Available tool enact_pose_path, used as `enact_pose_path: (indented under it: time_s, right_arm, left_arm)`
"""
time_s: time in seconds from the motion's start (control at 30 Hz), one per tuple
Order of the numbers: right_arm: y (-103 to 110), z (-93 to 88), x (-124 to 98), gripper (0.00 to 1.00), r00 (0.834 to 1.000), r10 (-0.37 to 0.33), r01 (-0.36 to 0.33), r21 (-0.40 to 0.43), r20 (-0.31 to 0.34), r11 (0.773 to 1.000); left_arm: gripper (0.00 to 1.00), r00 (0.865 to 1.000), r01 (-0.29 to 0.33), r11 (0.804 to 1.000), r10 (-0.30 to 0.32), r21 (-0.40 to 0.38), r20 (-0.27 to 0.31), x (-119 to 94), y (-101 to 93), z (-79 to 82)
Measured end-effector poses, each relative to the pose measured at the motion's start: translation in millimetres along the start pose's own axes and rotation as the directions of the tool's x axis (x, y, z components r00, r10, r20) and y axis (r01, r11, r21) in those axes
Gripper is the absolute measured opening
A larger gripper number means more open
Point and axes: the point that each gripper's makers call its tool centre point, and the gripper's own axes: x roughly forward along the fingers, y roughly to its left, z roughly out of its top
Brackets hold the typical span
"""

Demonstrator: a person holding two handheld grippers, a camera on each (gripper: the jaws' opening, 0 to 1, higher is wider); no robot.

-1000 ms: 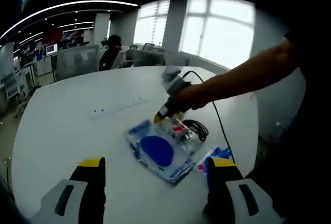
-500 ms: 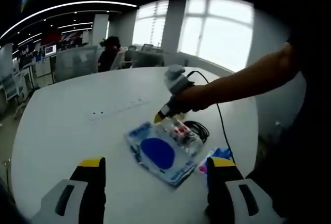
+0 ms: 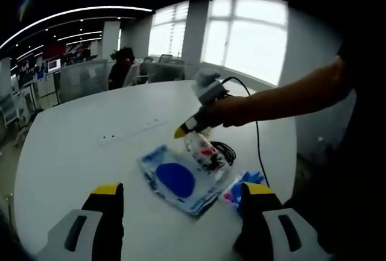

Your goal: Arrange the tabletop items into an orderly group along one side of the table until the central work area is clear of visible clutter.

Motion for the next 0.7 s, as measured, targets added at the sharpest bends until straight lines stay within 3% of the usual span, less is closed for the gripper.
enact_pose_path:
  time_s: [0.33, 0.7]
  right_arm:
    - [6.8, 0.7, -40.5, 0.18, 0.993, 0.005, 0.0, -0.041, 0.114, 0.999]
    - [16.9, -10.3, -84.9, 0.18, 0.97, -0.005, 0.03, -0.097, 0.241, 0.995]
  left_arm:
    - [0.78, 1.0, 0.022, 0.999, -0.022, 0.026, 0.01, -6.1, -25.8, -1.1]
    - [0.76, 0.997, 0.072, 0.995, -0.073, 0.063, 0.019, 0.4, -53.3, -0.1]
